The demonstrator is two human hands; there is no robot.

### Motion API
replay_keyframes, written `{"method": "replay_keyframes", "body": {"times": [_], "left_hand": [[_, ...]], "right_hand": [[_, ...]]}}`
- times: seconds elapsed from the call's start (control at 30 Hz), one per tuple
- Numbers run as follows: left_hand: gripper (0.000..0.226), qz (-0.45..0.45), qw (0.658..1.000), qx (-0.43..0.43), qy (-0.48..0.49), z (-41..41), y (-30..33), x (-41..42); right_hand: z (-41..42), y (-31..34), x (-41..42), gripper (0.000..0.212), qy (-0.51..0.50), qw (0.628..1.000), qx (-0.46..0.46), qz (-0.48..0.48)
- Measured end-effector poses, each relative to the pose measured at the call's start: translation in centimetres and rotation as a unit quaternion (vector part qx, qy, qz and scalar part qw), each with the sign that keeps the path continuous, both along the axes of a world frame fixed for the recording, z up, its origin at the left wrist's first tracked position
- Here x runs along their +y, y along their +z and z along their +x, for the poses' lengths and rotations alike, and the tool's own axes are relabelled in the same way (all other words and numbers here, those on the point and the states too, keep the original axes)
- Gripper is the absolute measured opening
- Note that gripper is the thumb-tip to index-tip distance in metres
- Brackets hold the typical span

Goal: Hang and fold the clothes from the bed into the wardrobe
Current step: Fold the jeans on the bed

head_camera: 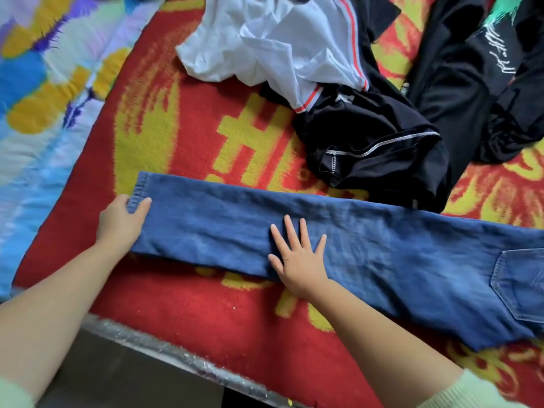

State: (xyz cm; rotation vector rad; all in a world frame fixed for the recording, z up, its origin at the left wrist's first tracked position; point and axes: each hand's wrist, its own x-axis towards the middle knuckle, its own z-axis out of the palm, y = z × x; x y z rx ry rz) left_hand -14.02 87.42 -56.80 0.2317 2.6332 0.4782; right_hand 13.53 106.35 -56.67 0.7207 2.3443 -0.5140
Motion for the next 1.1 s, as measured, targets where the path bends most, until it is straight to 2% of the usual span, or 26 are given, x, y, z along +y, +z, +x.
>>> {"method": "replay_keyframes", "body": {"times": [0.07, 0.1, 0.17, 0.23, 0.27, 0.33, 0.37, 0.4, 0.43, 0.47, 0.53, 0.6, 0.63, 0.67, 0.7, 0.77, 0.8, 0.83, 0.9, 0.97, 1.1], "left_hand": [[0.023, 0.029, 0.999, 0.01, -0.011, 0.6, 1.5, 0.3], [0.022, 0.047, 0.999, 0.01, -0.019, 1.0, 2.5, 0.7], [0.025, 0.099, 0.993, -0.052, -0.037, 2.1, 4.5, 1.8], [0.033, 0.167, 0.969, -0.168, -0.073, 3.8, 6.8, 3.5], [0.04, 0.201, 0.951, -0.216, -0.094, 4.8, 7.9, 4.6], [0.055, 0.237, 0.92, -0.272, -0.154, 7.8, 9.3, 7.6], [0.065, 0.237, 0.912, -0.276, -0.188, 9.9, 9.8, 9.5], [0.072, 0.226, 0.912, -0.264, -0.218, 12.1, 10.0, 11.5], [0.077, 0.211, 0.915, -0.245, -0.242, 14.3, 9.9, 13.4], [0.078, 0.193, 0.918, -0.226, -0.261, 16.3, 9.5, 15.0], [0.071, 0.158, 0.915, -0.219, -0.3, 20.0, 9.0, 17.2], [0.066, 0.14, 0.894, -0.25, -0.345, 22.7, 8.4, 17.9], [0.069, 0.129, 0.886, -0.232, -0.379, 23.5, 7.8, 17.7], [0.076, 0.111, 0.887, -0.173, -0.414, 24.0, 7.2, 17.5], [0.079, 0.087, 0.893, -0.076, -0.435, 23.9, 6.3, 17.2], [0.075, 0.041, 0.893, 0.101, -0.438, 22.5, 4.0, 16.4], [0.071, 0.015, 0.887, 0.14, -0.439, 21.7, 2.8, 16.0], [0.068, -0.011, 0.883, 0.146, -0.446, 21.0, 1.6, 15.7], [0.067, -0.067, 0.876, 0.118, -0.463, 20.5, -0.9, 15.0], [0.069, -0.1, 0.87, 0.111, -0.47, 20.7, -2.8, 14.2], [0.068, -0.12, 0.869, 0.127, -0.463, 21.1, -4.4, 14.3]], "right_hand": [[-1.0, 1.4, -0.5, 0.058, -0.084, 0.991, 0.089, -0.059], [-1.9, 2.1, -0.7, 0.059, -0.155, 0.97, 0.143, -0.118], [-3.7, 3.3, -0.8, 0.059, -0.304, 0.898, 0.217, -0.234], [-5.3, 4.2, 0.3, 0.057, -0.422, 0.83, 0.214, -0.295], [-5.8, 4.7, 1.3, 0.056, -0.476, 0.788, 0.196, -0.337], [-5.9, 5.5, 3.1, 0.058, -0.575, 0.658, 0.148, -0.464], [-5.5, 6.0, 4.0, 0.057, -0.593, 0.597, 0.137, -0.522], [-5.0, 6.7, 4.7, 0.053, -0.588, 0.57, 0.142, -0.557], [-4.4, 7.4, 5.2, 0.043, -0.571, 0.577, 0.154, -0.564], [-3.7, 7.7, 5.4, 0.03, -0.546, 0.614, 0.178, -0.542], [-1.2, 8.0, 6.5, 0.01, -0.522, 0.703, 0.234, -0.422], [2.4, 7.0, 8.2, 0.017, -0.541, 0.741, 0.255, -0.305], [4.1, 6.4, 9.2, 0.017, -0.538, 0.754, 0.26, -0.271], [5.6, 5.7, 10.0, 0.012, -0.518, 0.779, 0.256, -0.243], [6.8, 4.9, 10.7, 0.006, -0.495, 0.804, 0.244, -0.221], [7.7, 3.7, 10.9, 0.041, -0.456, 0.844, 0.224, -0.17], [7.5, 3.5, 10.6, 0.055, -0.432, 0.865, 0.225, -0.119], [7.2, 3.1, 10.0, 0.062, -0.387, 0.889, 0.242, -0.039], [6.5, 2.0, 8.4, 0.063, -0.227, 0.939, 0.245, 0.084], [6.2, 0.2, 6.7, 0.063, -0.111, 0.968, 0.197, 0.112], [6.6, -2.8, 6.3, 0.059, -0.045, 0.988, 0.101, 0.109]]}}
